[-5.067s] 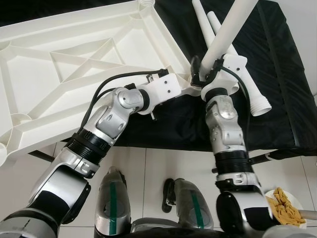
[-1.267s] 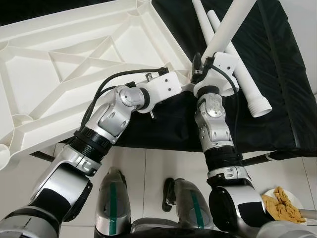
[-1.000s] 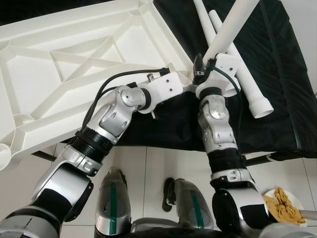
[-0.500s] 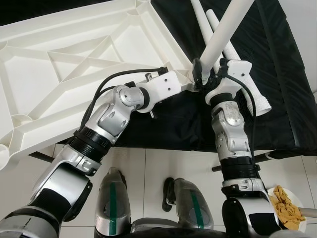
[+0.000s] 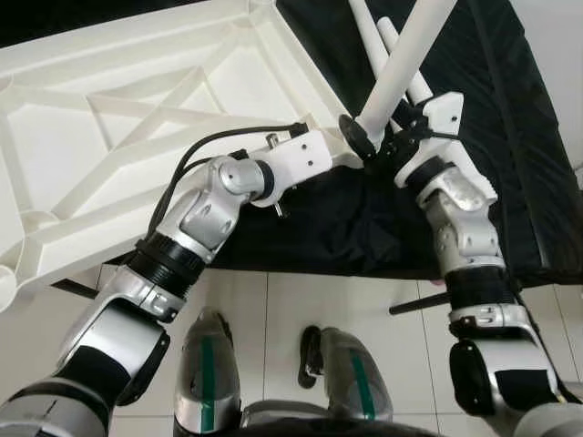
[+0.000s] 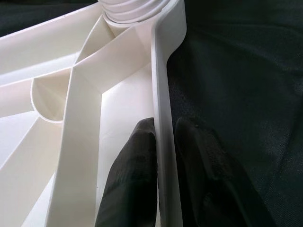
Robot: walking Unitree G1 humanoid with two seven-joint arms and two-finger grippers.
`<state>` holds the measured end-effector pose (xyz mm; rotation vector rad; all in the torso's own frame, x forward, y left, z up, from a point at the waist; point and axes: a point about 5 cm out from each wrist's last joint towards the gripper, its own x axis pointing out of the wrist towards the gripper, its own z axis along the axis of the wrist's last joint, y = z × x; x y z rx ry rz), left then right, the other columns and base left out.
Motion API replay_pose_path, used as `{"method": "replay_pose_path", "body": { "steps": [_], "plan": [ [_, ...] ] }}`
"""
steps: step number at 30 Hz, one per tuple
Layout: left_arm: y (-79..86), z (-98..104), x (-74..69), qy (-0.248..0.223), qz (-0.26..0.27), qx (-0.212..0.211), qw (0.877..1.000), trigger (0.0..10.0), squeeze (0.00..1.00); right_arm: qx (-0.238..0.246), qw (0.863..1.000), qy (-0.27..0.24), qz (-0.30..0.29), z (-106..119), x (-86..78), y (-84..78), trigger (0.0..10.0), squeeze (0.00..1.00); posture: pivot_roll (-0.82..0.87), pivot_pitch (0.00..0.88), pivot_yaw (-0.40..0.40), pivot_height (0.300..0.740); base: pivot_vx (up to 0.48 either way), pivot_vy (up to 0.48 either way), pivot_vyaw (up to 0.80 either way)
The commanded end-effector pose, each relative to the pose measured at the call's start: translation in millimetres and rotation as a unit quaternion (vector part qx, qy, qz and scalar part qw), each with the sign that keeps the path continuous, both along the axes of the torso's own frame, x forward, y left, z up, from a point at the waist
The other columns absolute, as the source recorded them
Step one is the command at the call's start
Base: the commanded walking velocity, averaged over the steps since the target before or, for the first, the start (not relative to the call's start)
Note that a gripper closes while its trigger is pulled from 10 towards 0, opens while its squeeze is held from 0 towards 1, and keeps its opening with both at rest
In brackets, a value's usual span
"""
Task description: Building children table
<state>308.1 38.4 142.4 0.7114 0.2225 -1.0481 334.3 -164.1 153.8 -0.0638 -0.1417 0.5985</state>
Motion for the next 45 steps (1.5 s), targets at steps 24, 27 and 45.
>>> {"method": "replay_pose_path", "body": {
  "steps": [24,27,45],
  "plan": [
    [-3.6,-1.7,-0.4,-0.006,-0.009,0.008,1.0,10.0,0.0,0.0,0.999,0.033,0.038,-8.3,25.8,-10.8,10.0,0.0,0.05,0.026,-0.049,0.74,0.0,0.0,0.0],
    [-3.6,-1.5,-0.6,-0.006,-0.009,0.007,1.0,10.0,0.0,0.004,0.999,0.032,0.037,-7.9,28.4,-7.8,10.0,0.0,0.05,0.03,-0.048,0.74,0.0,0.0,0.0],
    [-1.7,-1.7,-2.5,-0.005,-0.007,0.008,1.0,10.0,0.0,-0.008,0.999,0.03,0.035,-5.6,34.1,-7.1,0.0,0.0,0.06,0.044,-0.051,0.74,0.0,0.0,0.0]
  ]
}}
